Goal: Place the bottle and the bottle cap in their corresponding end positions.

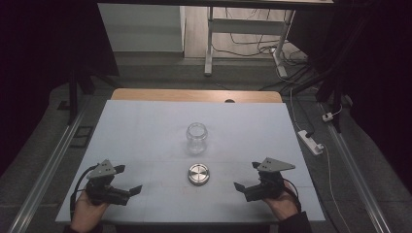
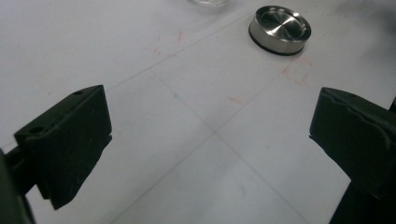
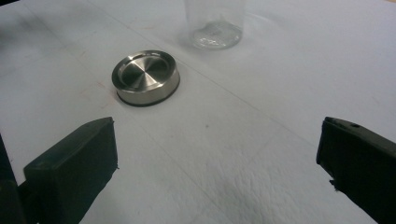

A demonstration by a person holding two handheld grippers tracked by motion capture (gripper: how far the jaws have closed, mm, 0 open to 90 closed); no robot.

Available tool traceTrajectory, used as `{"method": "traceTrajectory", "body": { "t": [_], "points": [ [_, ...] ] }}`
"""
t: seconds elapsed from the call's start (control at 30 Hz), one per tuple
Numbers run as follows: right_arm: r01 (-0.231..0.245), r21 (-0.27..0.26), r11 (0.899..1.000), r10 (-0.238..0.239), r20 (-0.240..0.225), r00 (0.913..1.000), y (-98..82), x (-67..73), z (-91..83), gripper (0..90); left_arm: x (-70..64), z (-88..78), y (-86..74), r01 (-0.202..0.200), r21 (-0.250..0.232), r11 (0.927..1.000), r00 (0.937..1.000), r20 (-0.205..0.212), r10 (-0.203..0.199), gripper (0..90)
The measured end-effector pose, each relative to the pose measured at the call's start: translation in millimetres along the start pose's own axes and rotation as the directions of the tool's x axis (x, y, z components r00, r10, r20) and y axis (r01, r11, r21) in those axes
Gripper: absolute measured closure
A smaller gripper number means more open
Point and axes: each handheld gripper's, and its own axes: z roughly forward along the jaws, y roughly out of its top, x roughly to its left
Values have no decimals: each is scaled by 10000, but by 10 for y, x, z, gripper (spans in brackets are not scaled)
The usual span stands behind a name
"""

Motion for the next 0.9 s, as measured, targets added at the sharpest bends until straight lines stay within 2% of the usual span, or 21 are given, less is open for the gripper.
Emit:
{"method": "traceTrajectory", "body": {
  "t": [0.33,0.53,0.7,0.9],
  "points": [
    [-428,-93,9990,433,706,9966,-165,-81,-236,0,50,-216,-235,628,-163,9979,9974,-346,-633,2],
    [-738,-41,9973,738,1211,9899,-281,-124,-360,0,80,-263,-332,820,15,9966,9943,-684,-817,3],
    [-1092,37,9940,1075,1465,9834,-373,-156,-439,0,89,-301,-404,1025,141,9946,9911,-871,-1009,2],
    [-1369,237,9903,1309,1701,9767,-459,-155,-507,0,88,-335,-494,1221,515,9912,9846,-1324,-1144,3]
  ]
}}
